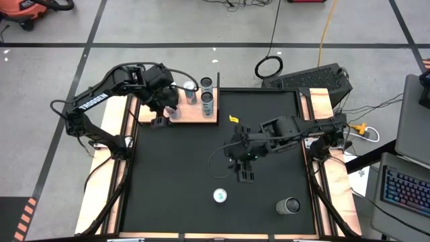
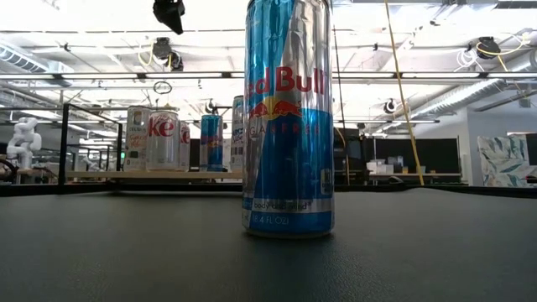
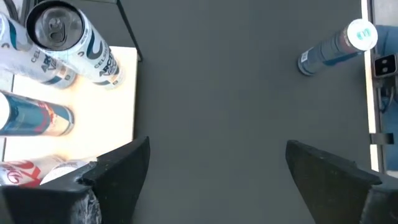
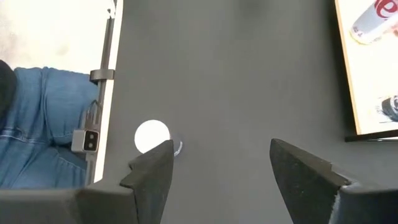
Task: Place canned beverage on shelf
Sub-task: Align the blue soda can on the shelf with the other blue soda can on the shelf
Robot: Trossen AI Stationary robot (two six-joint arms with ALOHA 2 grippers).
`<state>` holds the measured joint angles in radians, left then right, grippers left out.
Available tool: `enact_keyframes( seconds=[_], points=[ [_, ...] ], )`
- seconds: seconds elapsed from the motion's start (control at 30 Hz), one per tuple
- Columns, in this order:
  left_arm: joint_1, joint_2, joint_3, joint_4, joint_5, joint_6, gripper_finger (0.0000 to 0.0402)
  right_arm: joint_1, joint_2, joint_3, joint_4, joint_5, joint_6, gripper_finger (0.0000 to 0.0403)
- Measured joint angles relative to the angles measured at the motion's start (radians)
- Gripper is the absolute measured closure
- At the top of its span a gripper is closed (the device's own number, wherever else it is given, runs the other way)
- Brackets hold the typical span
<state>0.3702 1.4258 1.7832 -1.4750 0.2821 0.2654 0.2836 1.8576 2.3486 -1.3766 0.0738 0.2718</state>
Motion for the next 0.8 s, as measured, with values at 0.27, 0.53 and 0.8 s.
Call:
enact_keyframes(
  seconds=[0.27, 0.53, 0.8],
  points=[
    [0.000, 0.000, 0.000, 0.000, -0.003, -0.022, 0.0029, 0.000, 0.000, 0.000, 0.042, 0.002, -0.003, 0.0155],
    [0.000, 0.000, 0.000, 0.000, -0.003, -0.023, 0.0029, -0.002, 0.000, 0.000, 0.111, 0.031, -0.004, 0.0155],
    [0.000, 0.000, -0.001, 0.014, -0.028, 0.027, 0.0029, -0.008, 0.006, 0.000, 0.113, 0.114, 0.029, 0.0156]
  ],
)
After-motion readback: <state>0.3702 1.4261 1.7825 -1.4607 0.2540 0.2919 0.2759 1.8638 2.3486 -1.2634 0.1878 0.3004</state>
